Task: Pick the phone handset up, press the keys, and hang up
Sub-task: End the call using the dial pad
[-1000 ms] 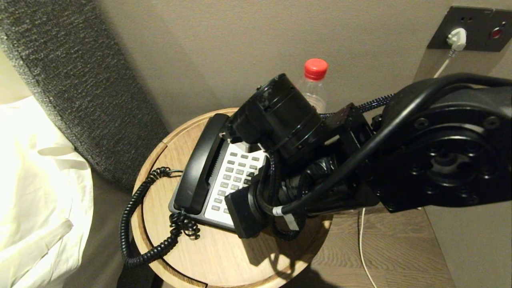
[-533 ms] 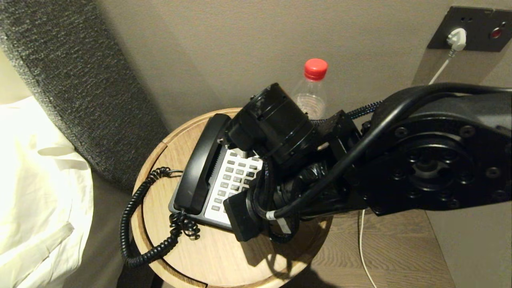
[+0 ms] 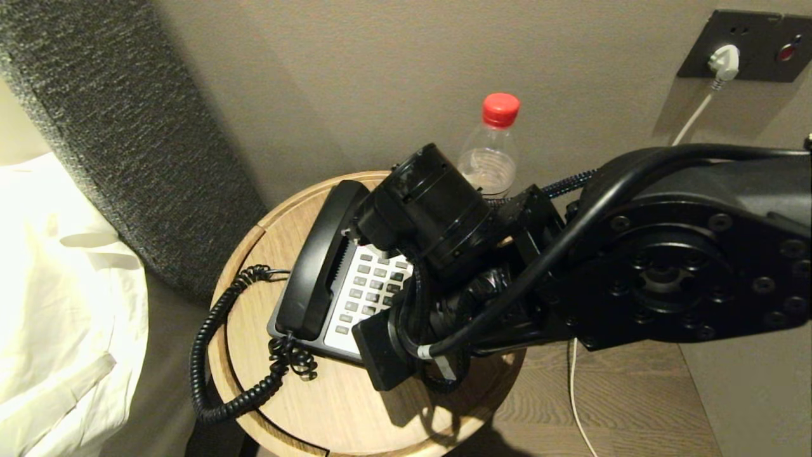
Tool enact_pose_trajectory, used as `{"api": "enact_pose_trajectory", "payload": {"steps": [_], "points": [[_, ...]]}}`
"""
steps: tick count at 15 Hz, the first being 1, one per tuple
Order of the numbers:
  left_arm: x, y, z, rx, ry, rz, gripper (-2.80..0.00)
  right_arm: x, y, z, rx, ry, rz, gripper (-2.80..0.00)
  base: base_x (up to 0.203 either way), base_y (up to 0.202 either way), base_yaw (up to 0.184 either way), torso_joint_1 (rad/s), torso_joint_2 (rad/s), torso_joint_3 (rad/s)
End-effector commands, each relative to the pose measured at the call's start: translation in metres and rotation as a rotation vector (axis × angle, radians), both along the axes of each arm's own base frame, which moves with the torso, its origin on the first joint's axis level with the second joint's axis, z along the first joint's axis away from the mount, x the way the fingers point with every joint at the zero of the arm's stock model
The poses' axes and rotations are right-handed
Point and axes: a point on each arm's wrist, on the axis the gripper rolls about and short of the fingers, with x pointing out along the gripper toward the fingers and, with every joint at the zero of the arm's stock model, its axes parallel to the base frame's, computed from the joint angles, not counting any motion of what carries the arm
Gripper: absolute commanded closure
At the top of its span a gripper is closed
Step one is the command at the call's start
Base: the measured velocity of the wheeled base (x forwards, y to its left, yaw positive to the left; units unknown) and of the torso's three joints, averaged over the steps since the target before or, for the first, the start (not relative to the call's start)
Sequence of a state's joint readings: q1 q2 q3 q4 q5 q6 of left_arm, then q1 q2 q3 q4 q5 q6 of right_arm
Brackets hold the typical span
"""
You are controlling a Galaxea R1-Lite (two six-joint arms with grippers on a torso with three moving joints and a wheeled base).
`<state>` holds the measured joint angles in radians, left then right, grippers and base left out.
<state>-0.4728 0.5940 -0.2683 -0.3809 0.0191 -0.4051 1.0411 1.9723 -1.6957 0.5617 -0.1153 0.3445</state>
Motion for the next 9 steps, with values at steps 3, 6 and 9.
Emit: {"api": "enact_pose_trajectory", "payload": {"steps": [3,6,9], "points": [[-0.002,0.001,-0.001,-0.004,-0.004,0.001,0.0,-0.001,-0.002,0.008,0.022,-0.005,-0.006,0.0,0.0,0.0,0.0,0.0,0.0,0.0],[-0.007,0.003,-0.006,0.008,0.018,-0.003,0.0,-0.008,-0.011,0.024,0.061,-0.024,-0.005,0.0,0.0,0.0,0.0,0.0,0.0,0.0],[-0.012,0.006,-0.006,0.001,0.013,-0.002,0.0,-0.023,-0.03,0.056,0.15,-0.057,-0.015,0.0,0.0,0.0,0.0,0.0,0.0,0.0]]}}
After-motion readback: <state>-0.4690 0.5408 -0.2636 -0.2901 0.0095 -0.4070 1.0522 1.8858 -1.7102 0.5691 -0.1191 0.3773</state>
